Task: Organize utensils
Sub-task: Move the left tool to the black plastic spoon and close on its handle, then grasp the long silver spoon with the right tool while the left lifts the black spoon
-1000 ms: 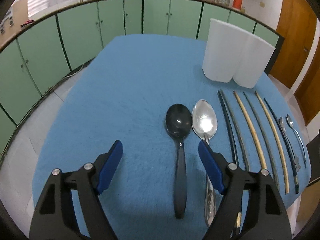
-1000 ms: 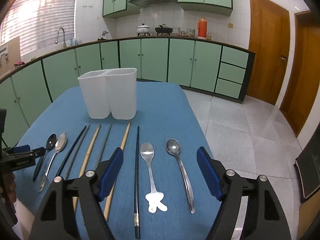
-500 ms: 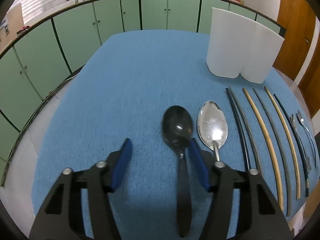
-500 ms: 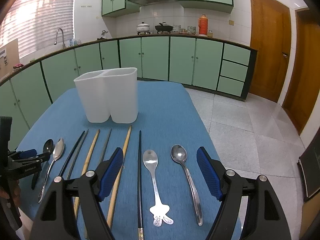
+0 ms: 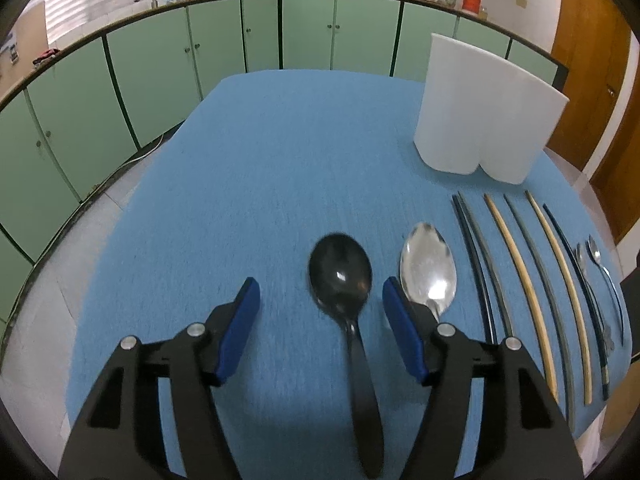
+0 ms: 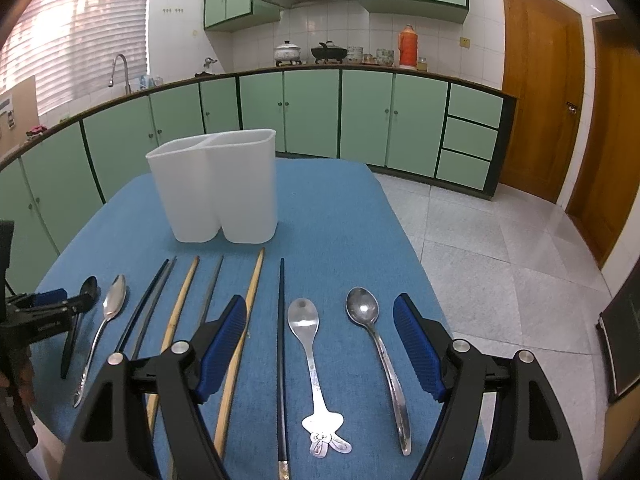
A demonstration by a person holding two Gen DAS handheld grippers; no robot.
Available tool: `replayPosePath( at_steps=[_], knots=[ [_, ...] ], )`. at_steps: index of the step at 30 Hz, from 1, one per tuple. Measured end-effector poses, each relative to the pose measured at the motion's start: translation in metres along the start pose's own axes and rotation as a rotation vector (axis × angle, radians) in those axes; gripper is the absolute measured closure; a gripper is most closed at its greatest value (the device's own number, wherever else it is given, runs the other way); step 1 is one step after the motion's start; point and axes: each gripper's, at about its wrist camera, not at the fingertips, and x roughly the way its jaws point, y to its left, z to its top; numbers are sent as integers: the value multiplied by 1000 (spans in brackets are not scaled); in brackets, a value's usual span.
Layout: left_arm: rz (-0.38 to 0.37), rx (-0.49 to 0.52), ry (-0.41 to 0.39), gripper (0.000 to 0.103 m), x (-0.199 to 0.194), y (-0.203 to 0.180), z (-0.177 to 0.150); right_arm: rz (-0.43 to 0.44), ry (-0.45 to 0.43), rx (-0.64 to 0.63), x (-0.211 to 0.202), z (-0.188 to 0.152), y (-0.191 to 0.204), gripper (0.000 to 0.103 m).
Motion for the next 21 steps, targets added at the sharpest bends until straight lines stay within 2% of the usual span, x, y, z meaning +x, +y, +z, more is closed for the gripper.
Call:
replayPosePath(
  at_steps=[9, 13, 16, 21],
  knots=[
    [-10, -10, 19, 44, 16, -1, 17, -2, 13, 6, 12, -1, -2, 29],
    [-13, -5, 21, 55, 22, -4, 16, -8, 21, 4, 19, 0, -3, 29],
    [-31, -13, 18, 69, 22, -4, 17, -15, 26, 6, 24, 0, -5, 29],
    [-41, -4, 9, 69, 20, -5, 15, -19, 36, -17, 31, 3, -8, 29]
  ],
)
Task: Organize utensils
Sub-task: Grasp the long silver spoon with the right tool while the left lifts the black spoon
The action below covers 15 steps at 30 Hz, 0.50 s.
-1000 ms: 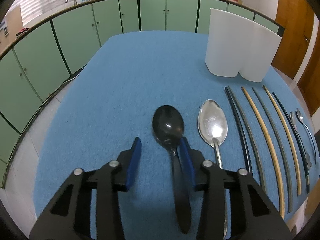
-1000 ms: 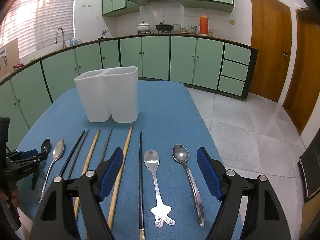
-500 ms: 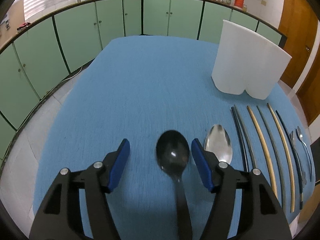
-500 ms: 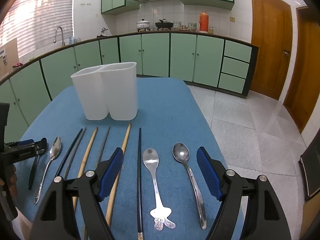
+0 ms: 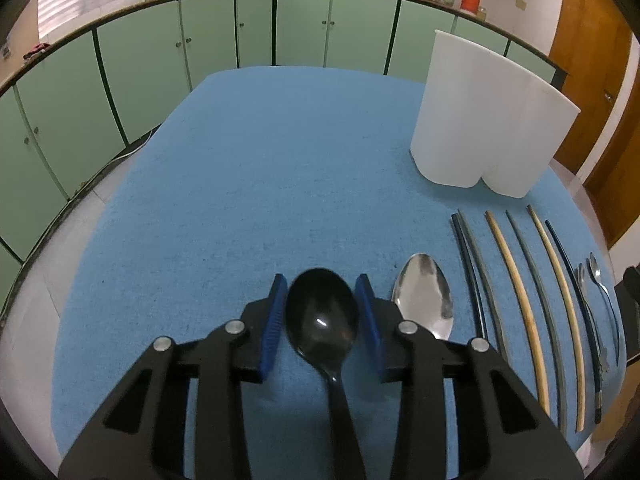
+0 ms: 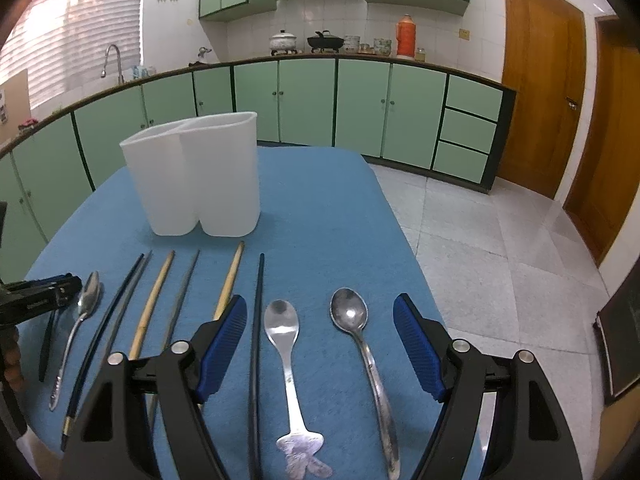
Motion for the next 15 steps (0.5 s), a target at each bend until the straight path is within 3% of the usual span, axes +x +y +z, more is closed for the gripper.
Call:
replayPosePath(
  at_steps=[6, 9, 15],
  knots=[
    [4, 7, -13, 69, -1, -3, -1, -6, 34, -35, 15, 6, -11, 29],
    [3, 7, -16, 69, -3, -1, -2, -2, 72, -47, 26, 6, -16, 41],
    [13, -1, -23, 69, -3, -1, -2, 37, 121, -2, 45, 7, -26, 50]
  ],
)
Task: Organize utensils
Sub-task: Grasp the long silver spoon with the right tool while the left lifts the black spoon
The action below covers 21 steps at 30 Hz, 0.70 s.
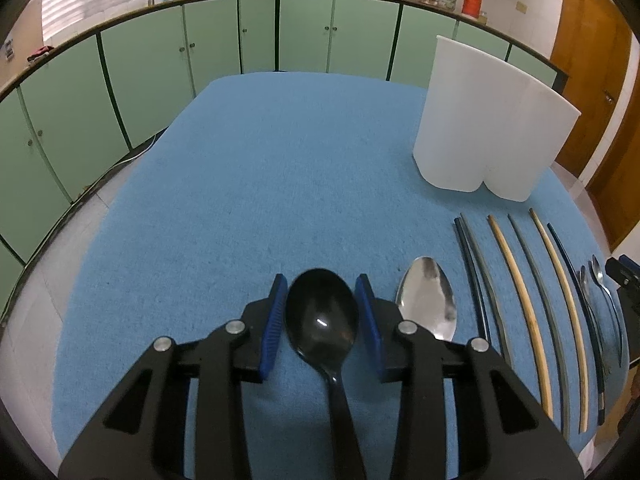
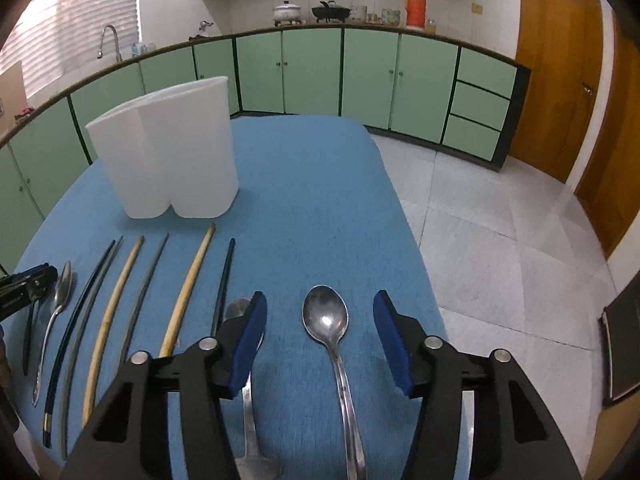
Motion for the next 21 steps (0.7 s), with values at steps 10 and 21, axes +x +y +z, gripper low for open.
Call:
replayPosePath(
  at_steps=[10, 21],
  knots=[
    [13, 8, -8, 69, -1, -4, -1, -4, 81, 5, 31, 3, -1, 67],
    [18, 16, -25, 69, -9, -7, -3, 11, 80, 5, 30, 5, -5, 75]
  ],
)
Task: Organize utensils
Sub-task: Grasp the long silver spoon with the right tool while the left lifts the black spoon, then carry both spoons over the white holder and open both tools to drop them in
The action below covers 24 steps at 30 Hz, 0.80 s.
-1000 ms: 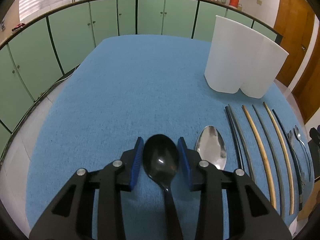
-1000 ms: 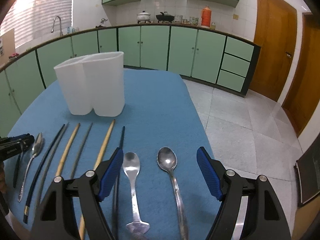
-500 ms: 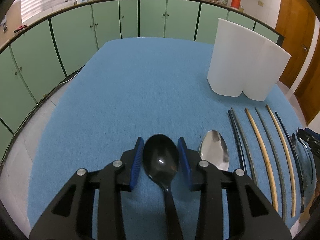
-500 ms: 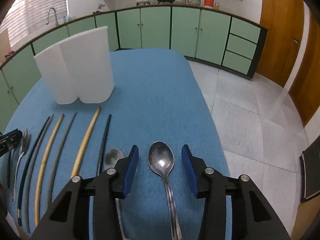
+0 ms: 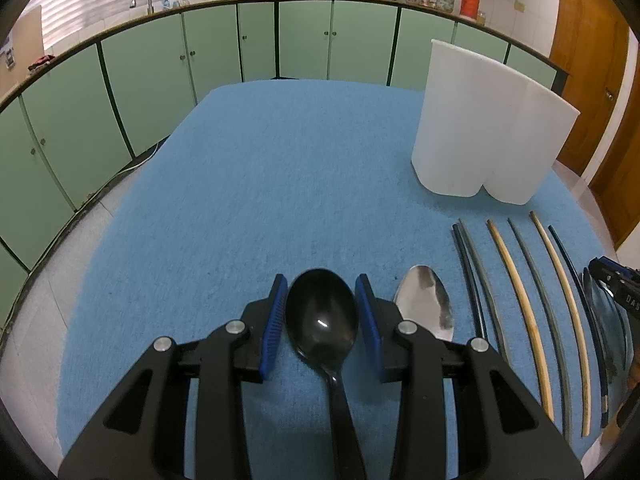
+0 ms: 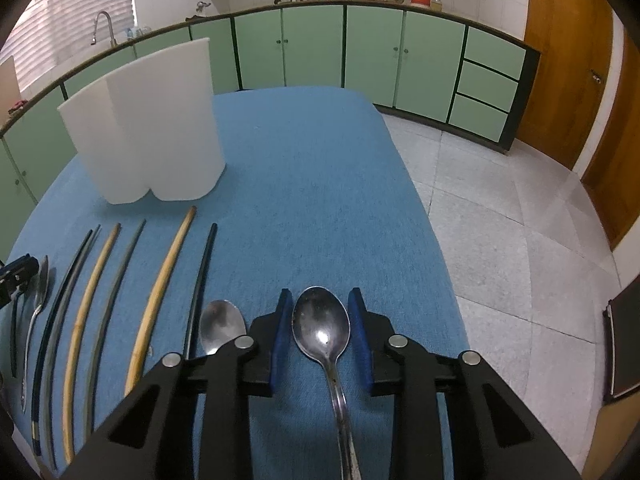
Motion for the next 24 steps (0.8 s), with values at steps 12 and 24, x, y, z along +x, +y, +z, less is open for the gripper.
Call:
replayPosePath(
  at_steps=[12, 24],
  knots=[
    [-37, 0, -164, 69, -53, -5, 10, 105, -209, 15, -63, 8, -4, 75],
    [-97, -15, -351, 69, -85, -11, 32, 228, -363, 39, -101, 32, 2, 75]
  ],
)
